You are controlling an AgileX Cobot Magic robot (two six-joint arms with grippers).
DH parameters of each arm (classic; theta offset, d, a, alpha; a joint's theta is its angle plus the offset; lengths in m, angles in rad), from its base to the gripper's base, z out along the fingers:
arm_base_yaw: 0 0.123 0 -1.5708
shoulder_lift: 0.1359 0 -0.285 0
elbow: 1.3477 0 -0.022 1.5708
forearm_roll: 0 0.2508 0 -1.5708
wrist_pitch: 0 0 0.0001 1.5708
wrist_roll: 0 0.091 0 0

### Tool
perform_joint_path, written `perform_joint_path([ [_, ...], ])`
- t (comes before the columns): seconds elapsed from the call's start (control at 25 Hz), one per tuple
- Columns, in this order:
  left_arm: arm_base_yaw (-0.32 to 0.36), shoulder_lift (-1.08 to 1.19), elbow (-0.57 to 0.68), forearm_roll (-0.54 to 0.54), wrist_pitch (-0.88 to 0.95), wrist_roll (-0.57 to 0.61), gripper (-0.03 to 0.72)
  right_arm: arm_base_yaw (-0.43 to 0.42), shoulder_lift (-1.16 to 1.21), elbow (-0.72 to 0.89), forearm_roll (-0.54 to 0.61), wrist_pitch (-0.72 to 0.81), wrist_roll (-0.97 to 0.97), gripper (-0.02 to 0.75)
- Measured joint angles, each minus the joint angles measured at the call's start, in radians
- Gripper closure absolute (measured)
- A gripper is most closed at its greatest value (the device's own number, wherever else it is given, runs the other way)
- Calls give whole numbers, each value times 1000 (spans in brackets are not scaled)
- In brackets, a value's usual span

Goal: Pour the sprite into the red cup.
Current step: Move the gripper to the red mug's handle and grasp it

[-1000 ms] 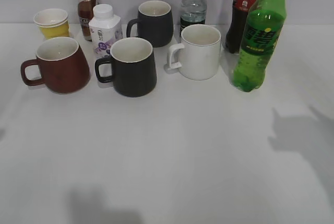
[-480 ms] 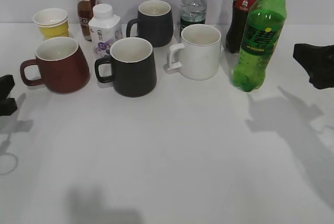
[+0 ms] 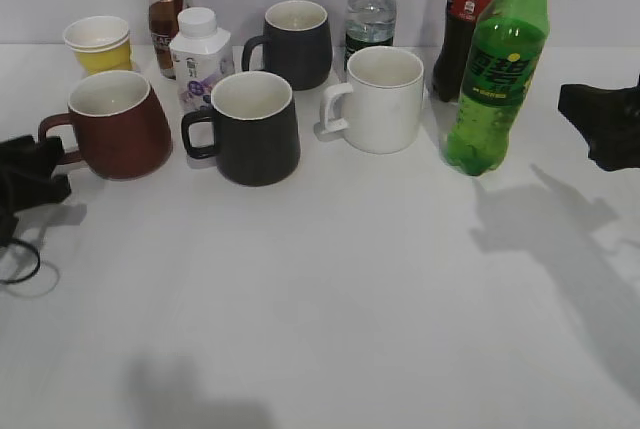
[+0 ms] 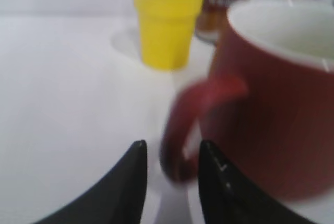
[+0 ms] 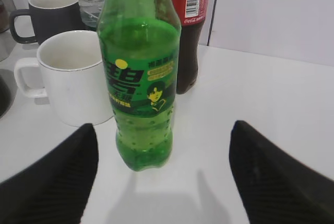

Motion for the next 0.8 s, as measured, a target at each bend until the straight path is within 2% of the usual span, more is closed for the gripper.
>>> perform_joint_path([
  [0.44, 0, 89, -210, -7, 116, 1, 456, 0, 0, 0, -9, 0, 0, 152],
  [0.68, 0, 166, -322, 77, 118, 1, 463, 0, 0, 0, -12, -2, 0, 152],
  [0.8, 0, 184, -360, 107, 126, 1, 522, 0, 0, 0, -13, -2, 0, 153],
])
